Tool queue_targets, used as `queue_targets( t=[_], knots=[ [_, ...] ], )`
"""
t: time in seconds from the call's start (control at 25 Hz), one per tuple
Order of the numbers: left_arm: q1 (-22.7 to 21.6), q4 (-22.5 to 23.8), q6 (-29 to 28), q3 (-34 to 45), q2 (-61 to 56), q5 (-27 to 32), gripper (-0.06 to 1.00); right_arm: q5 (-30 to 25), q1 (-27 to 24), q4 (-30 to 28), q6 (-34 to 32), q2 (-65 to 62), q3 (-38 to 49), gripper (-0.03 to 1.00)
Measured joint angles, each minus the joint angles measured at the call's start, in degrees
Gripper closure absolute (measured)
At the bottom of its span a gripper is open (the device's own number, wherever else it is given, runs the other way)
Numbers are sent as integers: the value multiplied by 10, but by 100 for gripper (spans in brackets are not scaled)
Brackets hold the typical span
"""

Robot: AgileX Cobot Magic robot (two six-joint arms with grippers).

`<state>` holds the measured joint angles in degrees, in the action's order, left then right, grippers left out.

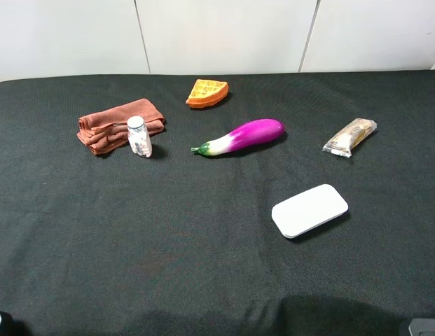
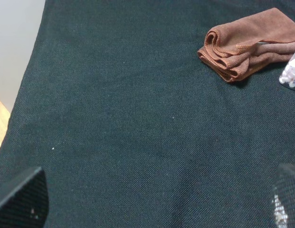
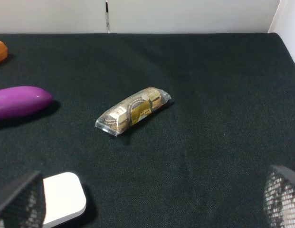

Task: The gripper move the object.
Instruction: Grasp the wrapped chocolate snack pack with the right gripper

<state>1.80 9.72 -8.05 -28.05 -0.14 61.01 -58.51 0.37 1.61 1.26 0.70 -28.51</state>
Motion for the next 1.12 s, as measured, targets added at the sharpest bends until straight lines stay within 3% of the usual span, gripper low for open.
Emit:
queue_targets(
  t=[1.12],
  knots=[
    [0,0,0,0,0,0,-2,0,0,-3,0,0,0,27]
  ],
)
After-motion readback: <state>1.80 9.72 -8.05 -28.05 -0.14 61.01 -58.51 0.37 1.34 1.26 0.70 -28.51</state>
